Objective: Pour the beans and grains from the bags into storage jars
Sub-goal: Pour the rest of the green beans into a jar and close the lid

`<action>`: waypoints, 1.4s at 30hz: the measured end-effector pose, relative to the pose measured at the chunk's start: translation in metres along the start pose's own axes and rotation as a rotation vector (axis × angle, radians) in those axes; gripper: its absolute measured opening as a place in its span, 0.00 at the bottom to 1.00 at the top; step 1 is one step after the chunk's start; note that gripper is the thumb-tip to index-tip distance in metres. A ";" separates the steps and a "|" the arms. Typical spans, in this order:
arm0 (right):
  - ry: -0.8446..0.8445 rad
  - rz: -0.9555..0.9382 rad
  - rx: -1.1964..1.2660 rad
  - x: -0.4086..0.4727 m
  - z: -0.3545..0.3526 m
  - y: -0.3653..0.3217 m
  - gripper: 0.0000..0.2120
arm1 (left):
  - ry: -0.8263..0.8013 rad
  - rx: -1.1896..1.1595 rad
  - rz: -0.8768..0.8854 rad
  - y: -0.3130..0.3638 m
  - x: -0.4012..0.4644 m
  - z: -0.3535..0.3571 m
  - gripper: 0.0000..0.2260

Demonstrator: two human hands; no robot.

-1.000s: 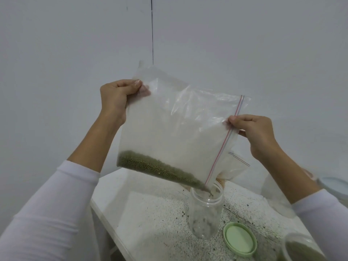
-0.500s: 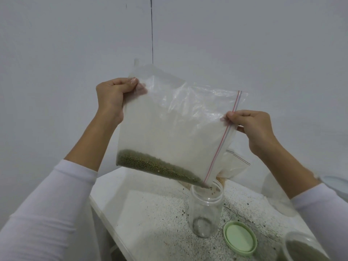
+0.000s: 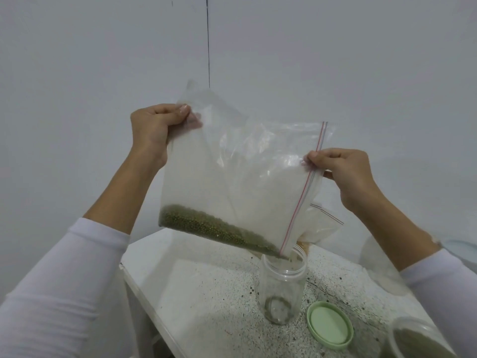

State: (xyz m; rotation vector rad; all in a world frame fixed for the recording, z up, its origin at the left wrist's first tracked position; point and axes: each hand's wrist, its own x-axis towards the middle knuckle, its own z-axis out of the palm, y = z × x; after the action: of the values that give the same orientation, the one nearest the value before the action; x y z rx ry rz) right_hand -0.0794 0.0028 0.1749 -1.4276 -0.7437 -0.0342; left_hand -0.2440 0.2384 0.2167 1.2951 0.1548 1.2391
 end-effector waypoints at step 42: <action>0.002 -0.031 0.026 -0.001 0.000 0.004 0.06 | 0.033 0.041 0.076 0.001 0.003 0.007 0.04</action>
State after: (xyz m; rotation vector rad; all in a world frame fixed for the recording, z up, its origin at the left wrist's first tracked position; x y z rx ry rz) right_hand -0.0785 0.0025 0.1709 -1.3907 -0.7622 -0.0500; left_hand -0.2389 0.2362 0.2213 1.3260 0.1568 1.3283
